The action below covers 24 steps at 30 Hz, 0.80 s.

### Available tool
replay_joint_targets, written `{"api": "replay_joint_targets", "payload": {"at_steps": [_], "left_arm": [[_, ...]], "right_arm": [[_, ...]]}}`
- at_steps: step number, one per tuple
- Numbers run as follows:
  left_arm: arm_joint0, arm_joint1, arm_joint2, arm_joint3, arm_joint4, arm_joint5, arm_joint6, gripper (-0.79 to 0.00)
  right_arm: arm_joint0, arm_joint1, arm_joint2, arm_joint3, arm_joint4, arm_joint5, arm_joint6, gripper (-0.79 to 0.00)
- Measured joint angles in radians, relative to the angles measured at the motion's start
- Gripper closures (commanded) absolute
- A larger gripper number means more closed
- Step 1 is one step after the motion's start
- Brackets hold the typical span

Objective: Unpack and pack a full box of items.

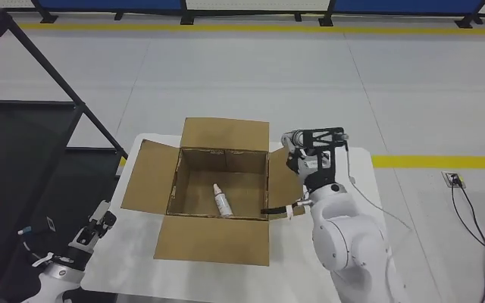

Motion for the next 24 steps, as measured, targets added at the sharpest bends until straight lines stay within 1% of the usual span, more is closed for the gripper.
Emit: {"api": "replay_joint_targets", "payload": {"at_steps": [3,5,7,10,13,16,19,24], "left_arm": [[0.000,0.000,0.000,0.000,0.000,0.000,0.000,-0.785],[0.000,0.000,0.000,0.000,0.000,0.000,0.000,-0.785],[0.000,0.000,0.000,0.000,0.000,0.000,0.000,-0.785],[0.000,0.000,0.000,0.000,0.000,0.000,0.000,-0.785],[0.000,0.000,0.000,0.000,0.000,0.000,0.000,-0.785],[0.000,0.000,0.000,0.000,0.000,0.000,0.000,-0.785],[0.000,0.000,0.000,0.000,0.000,0.000,0.000,-0.785],[0.000,0.000,0.000,0.000,0.000,0.000,0.000,-0.785]], "right_arm": [[0.147,-0.027,-0.112,0.162,0.059,-0.041,0.057,0.000],[0.255,-0.051,-0.184,0.313,0.113,-0.058,0.086,0.000],[0.348,-0.080,-0.250,0.467,0.171,-0.064,0.093,0.000],[0.445,-0.120,-0.327,0.676,0.251,-0.070,0.084,0.000],[0.506,-0.157,-0.379,0.854,0.323,-0.086,0.074,0.000],[0.540,-0.188,-0.415,0.994,0.360,-0.089,0.057,0.000],[0.559,-0.213,-0.439,1.102,0.382,-0.082,0.026,0.000],[0.582,-0.248,-0.453,1.221,0.417,-0.061,-0.017,0.000]]}}
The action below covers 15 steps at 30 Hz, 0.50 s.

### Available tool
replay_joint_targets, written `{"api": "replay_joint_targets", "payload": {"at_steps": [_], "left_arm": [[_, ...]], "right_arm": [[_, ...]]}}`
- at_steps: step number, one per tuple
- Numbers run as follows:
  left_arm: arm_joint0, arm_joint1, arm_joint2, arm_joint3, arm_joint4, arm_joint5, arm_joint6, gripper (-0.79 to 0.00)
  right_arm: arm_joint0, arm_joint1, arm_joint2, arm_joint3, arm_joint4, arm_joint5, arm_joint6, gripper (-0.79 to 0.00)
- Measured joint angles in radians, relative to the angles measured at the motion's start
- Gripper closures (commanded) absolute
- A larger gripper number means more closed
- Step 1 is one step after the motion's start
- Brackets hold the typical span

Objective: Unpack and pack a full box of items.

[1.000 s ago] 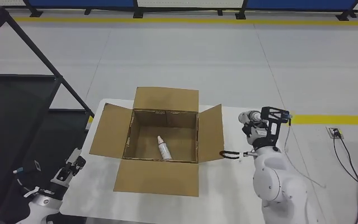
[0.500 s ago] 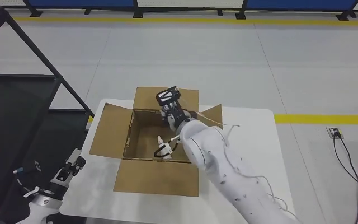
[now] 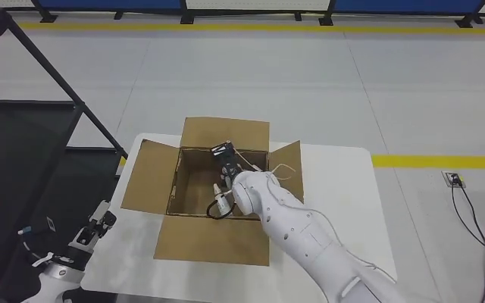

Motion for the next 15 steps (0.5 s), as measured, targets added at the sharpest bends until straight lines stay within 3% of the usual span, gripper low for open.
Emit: {"api": "replay_joint_targets", "payload": {"at_steps": [1,3,7,11,13,15], "left_arm": [[0.000,0.000,0.000,0.000,0.000,0.000,0.000,-0.785],[0.000,0.000,0.000,0.000,0.000,0.000,0.000,-0.785],[0.000,0.000,0.000,0.000,0.000,0.000,0.000,-0.785],[0.000,0.000,0.000,0.000,0.000,0.000,0.000,-0.785],[0.000,0.000,0.000,0.000,0.000,0.000,0.000,-0.785],[0.000,0.000,0.000,0.000,0.000,0.000,0.000,-0.785]], "right_arm": [[0.005,-0.007,0.000,0.024,0.010,-0.005,-0.009,-0.003],[0.013,-0.017,-0.001,0.057,0.024,-0.013,-0.018,-0.191],[0.028,-0.039,-0.007,0.118,0.040,-0.029,-0.027,-0.363],[0.040,-0.056,-0.011,0.158,0.047,-0.039,-0.033,-0.406],[0.045,-0.063,-0.013,0.175,0.048,-0.043,-0.038,-0.579],[0.048,-0.069,-0.012,0.186,0.051,-0.045,-0.043,-0.662]]}}
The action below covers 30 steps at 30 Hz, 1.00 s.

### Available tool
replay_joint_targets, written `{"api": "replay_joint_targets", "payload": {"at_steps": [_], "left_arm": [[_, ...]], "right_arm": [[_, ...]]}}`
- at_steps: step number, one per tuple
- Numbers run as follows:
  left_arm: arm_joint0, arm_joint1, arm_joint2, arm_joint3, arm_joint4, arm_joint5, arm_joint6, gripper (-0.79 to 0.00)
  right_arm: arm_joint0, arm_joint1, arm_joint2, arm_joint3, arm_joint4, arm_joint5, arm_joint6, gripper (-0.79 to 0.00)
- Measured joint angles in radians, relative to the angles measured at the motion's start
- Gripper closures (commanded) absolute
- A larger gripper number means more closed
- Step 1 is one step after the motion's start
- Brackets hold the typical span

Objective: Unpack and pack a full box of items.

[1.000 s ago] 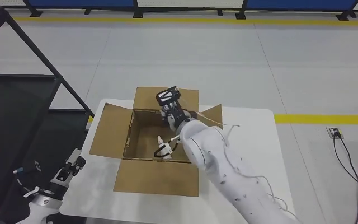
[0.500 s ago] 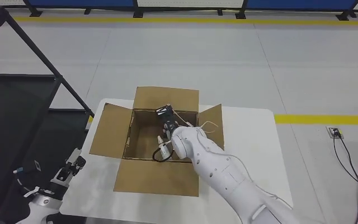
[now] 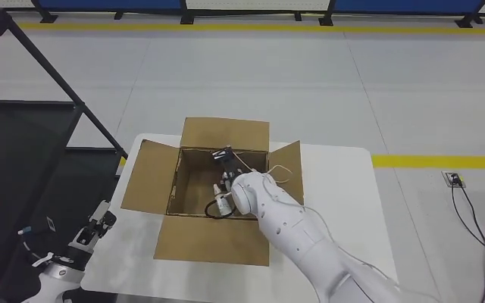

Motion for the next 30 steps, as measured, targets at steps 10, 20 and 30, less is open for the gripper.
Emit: {"api": "replay_joint_targets", "payload": {"at_steps": [10,20,30], "left_arm": [[0.000,0.000,0.000,0.000,0.000,0.000,0.000,-0.785],[0.000,0.000,0.000,0.000,0.000,0.000,0.000,-0.785],[0.000,0.000,0.000,0.000,0.000,0.000,0.000,-0.785]], "right_arm": [[-0.005,-0.011,0.016,-0.021,-0.020,0.019,-0.045,-0.785],[-0.138,0.061,0.119,-0.373,-0.120,0.045,-0.060,-0.785],[-0.201,0.085,0.152,-0.513,-0.167,0.046,-0.031,-0.785]]}}
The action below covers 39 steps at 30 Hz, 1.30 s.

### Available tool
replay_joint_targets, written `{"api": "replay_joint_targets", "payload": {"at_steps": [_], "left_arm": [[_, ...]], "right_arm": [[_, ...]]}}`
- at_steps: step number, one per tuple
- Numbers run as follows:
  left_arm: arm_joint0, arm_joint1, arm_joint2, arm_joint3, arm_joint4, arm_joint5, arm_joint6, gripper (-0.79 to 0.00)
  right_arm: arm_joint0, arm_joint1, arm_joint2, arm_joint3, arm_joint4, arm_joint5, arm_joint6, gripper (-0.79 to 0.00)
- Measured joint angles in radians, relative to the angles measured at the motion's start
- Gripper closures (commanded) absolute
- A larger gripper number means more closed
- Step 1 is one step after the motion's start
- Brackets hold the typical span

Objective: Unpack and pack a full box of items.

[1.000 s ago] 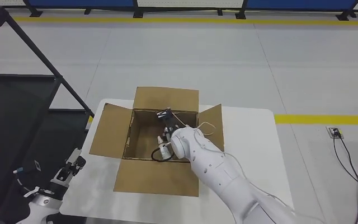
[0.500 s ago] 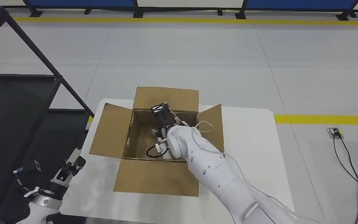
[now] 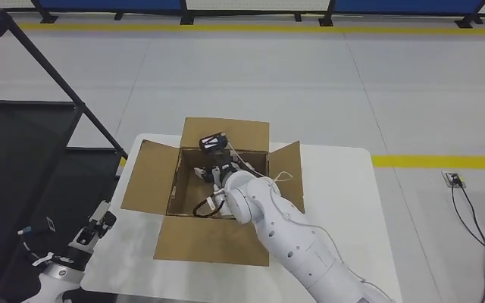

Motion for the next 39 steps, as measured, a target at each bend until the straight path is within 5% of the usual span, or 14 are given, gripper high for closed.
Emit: {"api": "replay_joint_targets", "payload": {"at_steps": [9,22,28,34,39], "left_arm": [[-0.046,0.004,0.050,-0.010,0.197,0.058,0.047,-0.785],[-0.078,0.009,0.107,-0.077,0.252,0.028,-0.024,-0.785],[-0.076,0.012,0.118,-0.108,0.242,0.003,-0.063,-0.785],[-0.072,0.014,0.143,-0.142,0.267,-0.015,-0.090,-0.785],[-0.081,0.015,0.174,-0.150,0.293,-0.013,-0.097,-0.785]], "right_arm": [[-0.068,0.026,0.135,-0.129,0.099,-0.071,-0.030,-0.785],[-0.395,0.124,0.620,-0.610,0.377,-0.177,0.161,-0.785],[-0.432,0.151,0.771,-0.631,0.536,-0.185,0.307,-0.785],[-0.400,0.172,0.794,-0.563,0.573,-0.188,0.406,-0.785],[-0.404,0.181,0.806,-0.573,0.584,-0.185,0.336,-0.785]]}}
